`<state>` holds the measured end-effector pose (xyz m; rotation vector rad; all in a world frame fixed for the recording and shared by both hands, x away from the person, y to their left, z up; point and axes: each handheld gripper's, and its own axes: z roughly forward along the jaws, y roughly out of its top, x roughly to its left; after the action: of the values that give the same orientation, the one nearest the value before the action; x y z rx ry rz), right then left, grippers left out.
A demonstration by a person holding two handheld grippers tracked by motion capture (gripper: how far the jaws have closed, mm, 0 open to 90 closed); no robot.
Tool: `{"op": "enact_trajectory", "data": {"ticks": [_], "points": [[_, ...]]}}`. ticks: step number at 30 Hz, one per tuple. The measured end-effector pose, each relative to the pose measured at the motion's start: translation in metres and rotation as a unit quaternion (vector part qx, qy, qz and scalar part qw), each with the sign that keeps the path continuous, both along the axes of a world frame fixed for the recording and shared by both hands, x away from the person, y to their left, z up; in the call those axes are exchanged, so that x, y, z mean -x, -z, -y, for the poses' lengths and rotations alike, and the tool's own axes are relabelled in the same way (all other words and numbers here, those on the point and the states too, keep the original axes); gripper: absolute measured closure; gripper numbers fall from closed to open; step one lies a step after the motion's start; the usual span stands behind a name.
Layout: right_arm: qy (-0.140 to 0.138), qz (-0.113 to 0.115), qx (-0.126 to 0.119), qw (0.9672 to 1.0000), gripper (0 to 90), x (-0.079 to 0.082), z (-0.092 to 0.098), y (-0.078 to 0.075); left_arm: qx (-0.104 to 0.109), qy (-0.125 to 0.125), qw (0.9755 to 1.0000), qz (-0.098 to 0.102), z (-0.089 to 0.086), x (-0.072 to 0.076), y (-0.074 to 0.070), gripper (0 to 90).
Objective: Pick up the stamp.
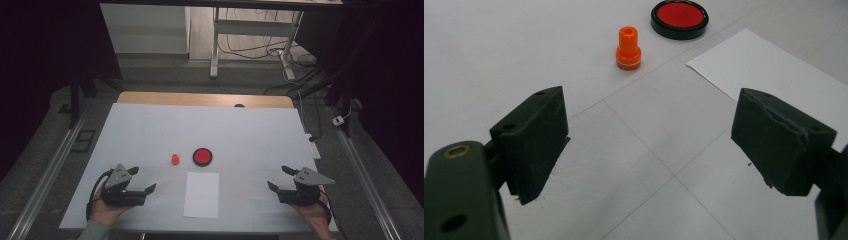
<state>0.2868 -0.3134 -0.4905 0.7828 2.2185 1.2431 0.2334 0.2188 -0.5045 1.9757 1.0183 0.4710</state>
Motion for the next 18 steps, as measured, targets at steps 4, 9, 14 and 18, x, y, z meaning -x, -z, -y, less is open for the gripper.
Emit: {"op": "enact_trajectory", "data": {"ticks": [4, 9, 14, 18], "points": [[-0.003, -0.001, -0.009, 1.0, 23.9, -0.001, -0.0002, 0.0005, -0.001, -0.002, 1.0, -0.004, -0.0004, -0.0013, 0.0017, 14.9], [-0.011, -0.003, -0.011, 0.9999, 24.9, 0.0009, -0.0018, 0.0023, 0.002, -0.004, 1.0, -0.004, 0.0006, -0.0011, 0.0009, 14.9], [-0.008, -0.004, -0.012, 0.9999, 26.5, 0.0006, -0.001, 0.0018, -0.012, -0.003, 0.9999, -0.004, 0.0011, 0.0019, 0.0044, 14.9], [-0.009, -0.009, -0.005, 0.9999, 26.9, 0.0014, -0.0021, 0.0055, -0.007, -0.006, 0.9999, -0.005, 0.0008, 0.0004, 0.0039, 14.9]]}}
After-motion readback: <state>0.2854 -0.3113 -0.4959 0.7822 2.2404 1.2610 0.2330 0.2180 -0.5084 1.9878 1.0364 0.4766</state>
